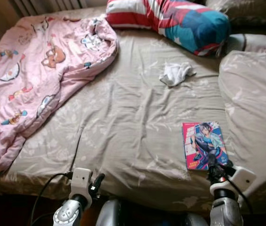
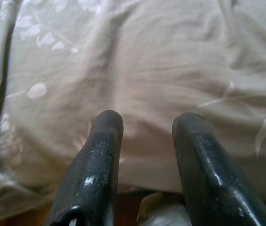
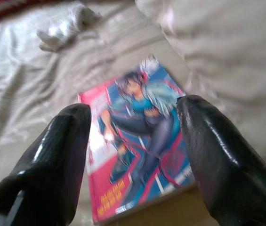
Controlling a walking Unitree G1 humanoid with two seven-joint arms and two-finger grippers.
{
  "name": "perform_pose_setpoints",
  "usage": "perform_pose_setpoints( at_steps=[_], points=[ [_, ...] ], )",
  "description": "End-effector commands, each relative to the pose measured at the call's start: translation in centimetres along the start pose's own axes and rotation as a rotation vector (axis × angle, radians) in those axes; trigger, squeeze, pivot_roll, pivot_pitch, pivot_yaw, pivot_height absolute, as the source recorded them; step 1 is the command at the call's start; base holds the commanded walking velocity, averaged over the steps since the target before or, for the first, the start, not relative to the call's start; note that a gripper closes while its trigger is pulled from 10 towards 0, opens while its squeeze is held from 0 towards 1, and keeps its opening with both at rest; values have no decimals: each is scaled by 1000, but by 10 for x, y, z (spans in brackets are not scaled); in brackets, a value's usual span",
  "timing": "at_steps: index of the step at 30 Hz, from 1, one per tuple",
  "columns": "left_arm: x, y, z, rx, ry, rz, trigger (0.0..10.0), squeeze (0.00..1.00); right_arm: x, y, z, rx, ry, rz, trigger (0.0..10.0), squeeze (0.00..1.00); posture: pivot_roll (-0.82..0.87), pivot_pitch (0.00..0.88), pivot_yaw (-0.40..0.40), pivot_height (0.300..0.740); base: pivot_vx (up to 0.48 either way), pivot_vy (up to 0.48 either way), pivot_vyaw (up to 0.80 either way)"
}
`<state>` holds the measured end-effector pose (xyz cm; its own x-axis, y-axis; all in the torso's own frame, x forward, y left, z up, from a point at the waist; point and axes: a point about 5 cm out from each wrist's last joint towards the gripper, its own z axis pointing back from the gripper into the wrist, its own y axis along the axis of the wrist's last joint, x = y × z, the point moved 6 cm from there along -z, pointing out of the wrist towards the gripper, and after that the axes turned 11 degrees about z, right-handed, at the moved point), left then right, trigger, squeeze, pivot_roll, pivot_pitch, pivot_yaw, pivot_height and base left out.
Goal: Clean up the room
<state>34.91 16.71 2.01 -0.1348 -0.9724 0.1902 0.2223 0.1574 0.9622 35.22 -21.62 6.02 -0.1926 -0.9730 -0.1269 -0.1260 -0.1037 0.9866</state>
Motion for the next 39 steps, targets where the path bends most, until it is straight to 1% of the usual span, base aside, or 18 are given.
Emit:
perform_pose_setpoints(
  at_steps=[1, 3, 5, 6, 11, 12, 13, 17, 19, 22, 25, 27, 28, 30, 32, 33, 38, 39],
  points=[
    [-8, -12, 5, -25, 39, 20, 10000, 0, -10, -6, 5, -21, 63, 59, 10000, 0, -55, 255, 99, 638, 0, 0, 0],
    [-7, -11, 4, -24, 43, 22, 10000, 0, -11, -6, 4, -24, 71, 69, 10000, 0, -57, 243, 88, 638, 0, 0, 0],
    [-10, -10, 1, -15, 66, 35, 10000, 0, -17, -6, -1, -40, 112, 115, 10000, 0, -62, 202, 64, 647, 0, 0, 0],
    [-11, -9, 0, -12, 77, 42, 10000, 0, -20, -5, -3, -41, 129, 130, 10000, 0, -63, 197, 61, 652, 0, 0, 0],
    [-18, -13, -1, -27, 123, 57, 10000, 0, -25, -6, -8, -64, 164, 145, 10000, 0, -69, 157, 47, 676, 0, 0, 0],
    [-19, -14, -1, -30, 128, 57, 10000, 0, -26, -6, -8, -68, 169, 150, 10000, 0, -69, 157, 47, 681, 0, 0, 0],
    [-21, -16, -1, -38, 139, 59, 10000, 0, -27, -9, -8, -85, 178, 165, 10000, 0, -74, 132, 44, 691, 0, 0, 0],
    [-24, -19, 0, -50, 160, 65, 10000, 0, -27, -16, -6, -115, 186, 176, 10000, 0, -77, 120, 43, 711, 0, 0, 0],
    [-27, -23, 0, -72, 177, 72, 10000, 0, -26, -23, -5, -148, 189, 181, 10000, 0, -84, 90, 42, 730, 0, 0, 0],
    [-27, -24, -2, -81, 183, 76, 10000, 0, -28, -27, -4, -172, 203, 198, 10000, 0, -91, 75, 41, 740, 0, 0, 0],
    [-28, -27, -3, -106, 199, 89, 10000, 0, -29, -40, 2, -228, 227, 230, 10000, 0, -94, 43, 40, 740, 0, 0, 0],
    [-28, -29, -4, -117, 203, 90, 10000, 0, -27, -47, 5, -264, 227, 235, 10000, 0, -93, 26, 40, 740, 0, 0, 0],
    [-29, -30, -4, -126, 210, 90, 10000, 0, -24, -55, 9, -301, 219, 232, 10000, 0, -91, 13, 39, 740, 0, 0, 0],
    [-29, -31, -3, -128, 213, 91, 10000, 0, -23, -57, 10, -311, 215, 231, 10000, 0, -90, 5, 38, 740, 0, 0, 0],
    [-33, -33, -2, -142, 228, 93, 10000, 0, -20, -66, 16, -360, 211, 224, 10000, 0, -91, 0, 38, 740, 0, 0, 0],
    [-33, -33, -2, -142, 228, 93, 10000, 0, -20, -66, 16, -360, 211, 224, 10000, 0, -91, 0, 38, 740, 0, 0, 0],
    [-40, -49, 8, -196, 263, 98, 10000, 0, -16, -97, 40, -522, 217, 225, 10000, 0, -85, 0, 31, 740, 0, 0, 0],
    [-42, -55, 11, -221, 274, 99, 10000, 0, -15, -107, 50, -573, 230, 240, 10000, 0, -76, 0, 30, 740, 0, 0, 0]
  ],
)
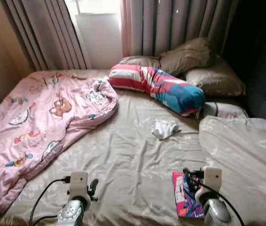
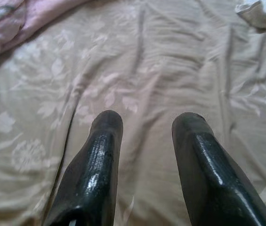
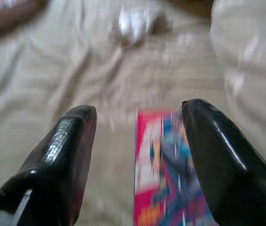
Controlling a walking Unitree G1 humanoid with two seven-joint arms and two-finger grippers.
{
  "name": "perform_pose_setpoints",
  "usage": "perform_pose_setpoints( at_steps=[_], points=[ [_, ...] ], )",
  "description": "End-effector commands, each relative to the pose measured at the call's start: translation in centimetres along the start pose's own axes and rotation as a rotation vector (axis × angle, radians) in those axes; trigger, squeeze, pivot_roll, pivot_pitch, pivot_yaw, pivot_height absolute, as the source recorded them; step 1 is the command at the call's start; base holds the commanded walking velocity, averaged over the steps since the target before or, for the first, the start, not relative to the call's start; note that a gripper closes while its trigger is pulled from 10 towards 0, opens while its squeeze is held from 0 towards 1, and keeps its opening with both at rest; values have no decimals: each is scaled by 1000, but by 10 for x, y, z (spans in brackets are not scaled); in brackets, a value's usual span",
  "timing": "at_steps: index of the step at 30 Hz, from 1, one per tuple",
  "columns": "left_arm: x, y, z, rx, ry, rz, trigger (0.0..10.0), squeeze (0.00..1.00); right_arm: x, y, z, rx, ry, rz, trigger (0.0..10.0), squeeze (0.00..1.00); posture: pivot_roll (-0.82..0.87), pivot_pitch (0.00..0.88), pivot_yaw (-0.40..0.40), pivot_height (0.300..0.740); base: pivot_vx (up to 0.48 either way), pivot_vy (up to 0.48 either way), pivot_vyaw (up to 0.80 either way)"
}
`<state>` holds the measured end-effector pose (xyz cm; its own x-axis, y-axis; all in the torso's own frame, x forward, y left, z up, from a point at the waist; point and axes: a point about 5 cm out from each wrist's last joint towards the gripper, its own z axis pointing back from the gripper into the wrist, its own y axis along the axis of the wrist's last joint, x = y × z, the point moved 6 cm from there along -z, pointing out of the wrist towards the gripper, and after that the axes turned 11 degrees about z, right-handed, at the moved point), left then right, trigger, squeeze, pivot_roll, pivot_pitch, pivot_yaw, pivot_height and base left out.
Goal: Clean up the room
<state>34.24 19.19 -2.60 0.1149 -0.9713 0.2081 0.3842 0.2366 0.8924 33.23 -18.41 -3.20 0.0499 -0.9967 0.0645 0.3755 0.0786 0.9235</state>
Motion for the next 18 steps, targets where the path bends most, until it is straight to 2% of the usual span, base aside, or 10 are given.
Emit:
perform_pose_setpoints(
  at_steps=[1, 3, 4, 6, 9, 14, 18],
  points=[
    [-13, -13, 5, -50, 43, 3, 10000, 0, -6, -20, 5, -76, 18, 9, 10000, 0, -76, 0, 30, 740, 0, 0, 0],
    [-18, -24, 8, -89, 65, 10, 10000, 0, -5, -41, 13, -162, 8, -3, 10000, 0, -69, 0, 28, 740, 0, 0, 0],
    [-18, -24, 8, -89, 65, 10, 10000, 0, -5, -41, 13, -162, 8, -3, 10000, 0, -69, 0, 28, 740, 0, 0, 0],
    [-22, -34, 12, -129, 81, 17, 10000, 0, -3, -56, 19, -224, -9, -18, 10000, 0, -70, 0, 26, 740, 0, 0, 0],
    [-28, -44, 16, -164, 105, 11, 10000, 0, -2, -72, 26, -297, -3, 1, 10000, 0, -56, 0, 18, 740, 0, 372, 0],
    [-35, -55, 22, -202, 133, 9, 10000, 0, -2, -88, 36, -351, 19, 14, 10000, 0, -59, 0, 15, 740, 0, 385, 0],
    [-38, -60, 25, -220, 140, 10, 10000, 0, -1, -92, 39, -361, 24, 19, 10000, 0, -64, 0, 18, 740, 0, 413, 770]
  ],
)
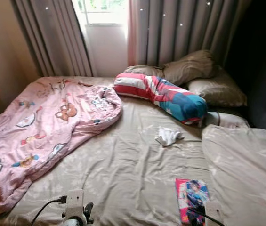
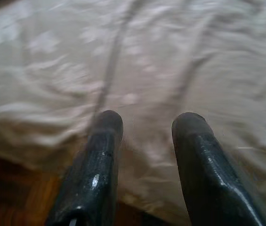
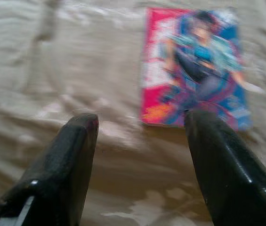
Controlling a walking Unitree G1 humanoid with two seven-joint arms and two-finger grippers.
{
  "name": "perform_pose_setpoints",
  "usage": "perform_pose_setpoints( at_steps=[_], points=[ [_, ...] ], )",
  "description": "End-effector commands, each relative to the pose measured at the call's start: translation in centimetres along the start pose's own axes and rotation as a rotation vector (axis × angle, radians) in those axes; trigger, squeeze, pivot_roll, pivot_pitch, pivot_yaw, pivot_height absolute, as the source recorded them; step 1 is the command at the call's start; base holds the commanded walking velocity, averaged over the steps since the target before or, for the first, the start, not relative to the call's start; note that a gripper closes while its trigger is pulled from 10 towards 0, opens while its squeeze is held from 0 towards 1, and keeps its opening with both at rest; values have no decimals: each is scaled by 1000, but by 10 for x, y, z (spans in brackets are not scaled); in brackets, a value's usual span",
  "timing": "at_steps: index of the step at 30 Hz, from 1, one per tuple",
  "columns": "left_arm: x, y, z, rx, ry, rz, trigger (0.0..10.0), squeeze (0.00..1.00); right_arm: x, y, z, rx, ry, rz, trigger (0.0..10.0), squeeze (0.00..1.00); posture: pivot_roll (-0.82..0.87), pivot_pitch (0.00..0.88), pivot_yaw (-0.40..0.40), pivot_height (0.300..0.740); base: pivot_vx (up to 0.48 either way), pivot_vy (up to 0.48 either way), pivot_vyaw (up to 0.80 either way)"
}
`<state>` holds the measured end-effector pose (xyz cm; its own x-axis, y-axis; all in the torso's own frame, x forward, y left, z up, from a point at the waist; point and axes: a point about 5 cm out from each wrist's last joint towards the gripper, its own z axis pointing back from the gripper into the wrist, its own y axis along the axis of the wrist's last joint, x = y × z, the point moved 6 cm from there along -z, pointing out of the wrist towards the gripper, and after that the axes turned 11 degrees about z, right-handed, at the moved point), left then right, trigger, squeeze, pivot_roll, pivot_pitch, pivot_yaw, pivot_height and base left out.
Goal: Clean up the room
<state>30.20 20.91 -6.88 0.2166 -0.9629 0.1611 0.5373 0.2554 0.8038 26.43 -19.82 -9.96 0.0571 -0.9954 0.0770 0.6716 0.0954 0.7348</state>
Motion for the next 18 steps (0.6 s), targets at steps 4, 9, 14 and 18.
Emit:
perform_pose_setpoints(
  at_steps=[4, 9, 14, 18],
  points=[
    [-12, -15, 4, -58, 34, 1, 10000, 0, -4, -6, 1, -15, 18, -9, 10000, 0, -65, 0, 21, 740, 0, 435, 586],
    [-18, -20, 6, -81, 42, 0, 10000, 0, -2, -6, 1, -13, 9, -33, 10000, 0, -65, 0, 25, 740, 0, 434, 0],
    [-20, -23, 7, -96, 46, -1, 10000, 0, -4, -4, 1, -7, 10, -39, 10000, 0, -64, 0, 28, 740, 0, 434, 0],
    [-21, -25, 7, -106, 50, -2, 10000, 0, -4, -4, 1, -3, 8, -45, 10000, 0, -63, 0, 31, 740, 0, 435, 0]
  ],
)
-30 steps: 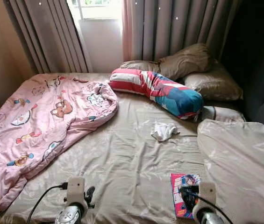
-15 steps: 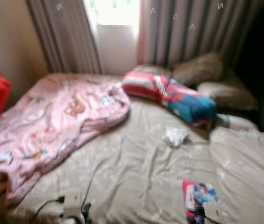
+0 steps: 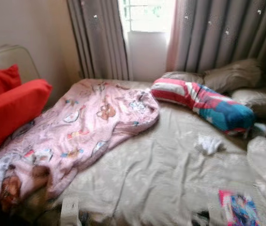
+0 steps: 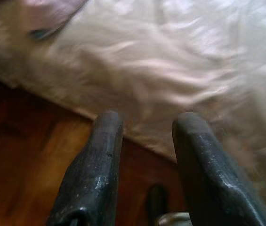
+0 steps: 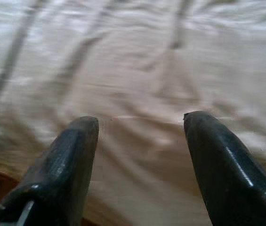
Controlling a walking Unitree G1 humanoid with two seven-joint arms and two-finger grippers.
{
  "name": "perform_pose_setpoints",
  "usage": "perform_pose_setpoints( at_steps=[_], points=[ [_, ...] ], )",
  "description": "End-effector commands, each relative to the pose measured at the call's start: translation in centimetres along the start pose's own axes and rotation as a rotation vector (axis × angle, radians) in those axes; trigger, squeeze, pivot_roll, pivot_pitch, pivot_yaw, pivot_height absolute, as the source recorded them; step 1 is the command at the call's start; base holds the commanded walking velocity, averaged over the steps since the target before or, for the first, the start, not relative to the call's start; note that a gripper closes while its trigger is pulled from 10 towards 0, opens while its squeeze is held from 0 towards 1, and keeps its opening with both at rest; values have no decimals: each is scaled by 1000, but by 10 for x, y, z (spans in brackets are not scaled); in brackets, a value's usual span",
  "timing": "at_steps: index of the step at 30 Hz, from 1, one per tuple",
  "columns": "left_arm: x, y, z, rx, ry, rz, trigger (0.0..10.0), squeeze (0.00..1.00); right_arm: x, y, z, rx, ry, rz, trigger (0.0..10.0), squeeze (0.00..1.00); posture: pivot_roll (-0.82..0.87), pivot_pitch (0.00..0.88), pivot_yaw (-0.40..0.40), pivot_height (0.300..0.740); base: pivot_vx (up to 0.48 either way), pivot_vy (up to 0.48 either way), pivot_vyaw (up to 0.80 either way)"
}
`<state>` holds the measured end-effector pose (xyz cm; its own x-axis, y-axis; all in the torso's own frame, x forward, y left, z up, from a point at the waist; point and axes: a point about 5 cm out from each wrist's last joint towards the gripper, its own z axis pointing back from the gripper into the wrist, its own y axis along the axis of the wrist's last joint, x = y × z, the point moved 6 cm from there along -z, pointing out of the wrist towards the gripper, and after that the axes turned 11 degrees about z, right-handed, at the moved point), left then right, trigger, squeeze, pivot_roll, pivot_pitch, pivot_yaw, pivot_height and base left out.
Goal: Clean up the room
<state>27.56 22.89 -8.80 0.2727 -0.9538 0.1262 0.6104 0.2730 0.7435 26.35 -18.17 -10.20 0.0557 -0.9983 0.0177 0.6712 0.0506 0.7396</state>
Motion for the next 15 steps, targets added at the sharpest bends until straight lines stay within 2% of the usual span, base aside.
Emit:
perform_pose_setpoints(
  at_steps=[1, 9, 15],
  points=[
    [7, 0, -1, -10, -15, -11, 10000, 0, 13, -2, 2, -6, -32, -1, 10000, 0, -63, 0, 31, 740, 0, 435, 0],
    [5, -1, -1, -16, -13, -10, 10000, 0, 13, -2, 2, -7, -35, -4, 10000, 0, -63, 0, 33, 740, 0, 434, 0],
    [-7, 2, 0, -13, -2, -7, 10000, 0, 13, -2, 2, -4, -36, -4, 10000, 0, -61, 3, 34, 740, 0, 433, 0]
  ],
)
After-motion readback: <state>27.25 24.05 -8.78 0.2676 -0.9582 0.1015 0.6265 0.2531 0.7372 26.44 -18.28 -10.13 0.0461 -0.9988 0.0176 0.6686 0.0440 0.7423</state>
